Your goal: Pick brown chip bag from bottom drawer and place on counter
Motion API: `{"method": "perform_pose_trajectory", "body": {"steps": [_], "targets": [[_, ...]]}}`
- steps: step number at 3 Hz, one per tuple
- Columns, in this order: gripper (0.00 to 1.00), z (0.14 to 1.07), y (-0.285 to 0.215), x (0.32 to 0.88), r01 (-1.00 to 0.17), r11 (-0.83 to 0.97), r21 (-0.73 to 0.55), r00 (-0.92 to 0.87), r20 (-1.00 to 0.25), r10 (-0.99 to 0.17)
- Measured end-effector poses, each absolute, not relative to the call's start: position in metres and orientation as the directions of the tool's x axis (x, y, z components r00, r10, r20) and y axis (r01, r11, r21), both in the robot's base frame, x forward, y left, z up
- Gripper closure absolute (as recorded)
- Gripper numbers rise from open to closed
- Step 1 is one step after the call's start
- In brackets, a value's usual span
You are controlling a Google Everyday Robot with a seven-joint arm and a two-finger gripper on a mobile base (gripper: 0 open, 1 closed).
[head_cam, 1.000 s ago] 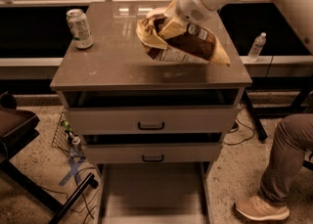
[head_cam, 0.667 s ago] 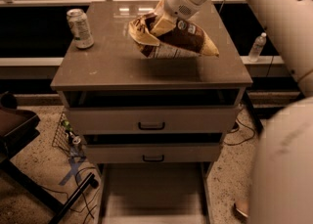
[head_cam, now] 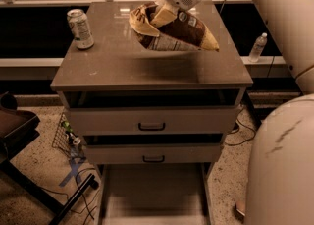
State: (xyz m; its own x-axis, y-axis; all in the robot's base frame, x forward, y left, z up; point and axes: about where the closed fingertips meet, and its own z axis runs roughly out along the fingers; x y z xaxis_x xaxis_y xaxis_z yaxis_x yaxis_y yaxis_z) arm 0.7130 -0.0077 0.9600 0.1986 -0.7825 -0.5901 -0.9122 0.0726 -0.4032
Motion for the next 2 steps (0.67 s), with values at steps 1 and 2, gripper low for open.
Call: {"method": "perform_pose_trajectory", "body": {"steps": [1, 2], "targets": [[0.28, 0.9575, -0.0050, 0.7134, -0.914, 0.069, -0.400, 0.200, -0.591, -0.782], [0.05, 0.9550, -0.0025, 0.7138, -0.916, 0.065, -0.396, 0.200, -0.591, -0.781]]}}
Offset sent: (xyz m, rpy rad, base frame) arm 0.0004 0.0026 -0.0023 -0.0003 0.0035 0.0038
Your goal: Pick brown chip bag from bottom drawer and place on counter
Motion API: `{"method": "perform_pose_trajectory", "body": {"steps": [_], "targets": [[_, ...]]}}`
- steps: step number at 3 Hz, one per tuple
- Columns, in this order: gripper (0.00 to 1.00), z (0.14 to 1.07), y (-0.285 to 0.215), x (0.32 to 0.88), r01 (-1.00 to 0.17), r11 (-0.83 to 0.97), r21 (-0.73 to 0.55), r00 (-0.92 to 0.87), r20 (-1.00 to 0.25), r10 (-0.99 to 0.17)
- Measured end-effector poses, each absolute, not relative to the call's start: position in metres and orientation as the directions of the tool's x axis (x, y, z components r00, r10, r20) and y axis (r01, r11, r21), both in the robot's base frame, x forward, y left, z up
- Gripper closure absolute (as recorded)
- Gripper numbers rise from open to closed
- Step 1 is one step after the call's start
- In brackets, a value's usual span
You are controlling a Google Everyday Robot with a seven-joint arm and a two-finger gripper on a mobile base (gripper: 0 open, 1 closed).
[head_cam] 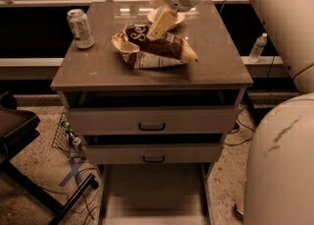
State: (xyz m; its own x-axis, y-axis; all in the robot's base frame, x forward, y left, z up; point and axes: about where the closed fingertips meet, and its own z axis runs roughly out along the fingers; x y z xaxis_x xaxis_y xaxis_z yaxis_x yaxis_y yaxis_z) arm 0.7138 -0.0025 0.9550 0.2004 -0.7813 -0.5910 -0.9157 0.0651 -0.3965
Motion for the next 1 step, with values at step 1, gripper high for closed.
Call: {"method": "perform_pose_trajectory", "body": {"steps": [1], "targets": [[0.00, 0.9534, -0.0010, 0.7140, -0.917, 0.063, -0.394, 0.201, -0.591, -0.781]]}}
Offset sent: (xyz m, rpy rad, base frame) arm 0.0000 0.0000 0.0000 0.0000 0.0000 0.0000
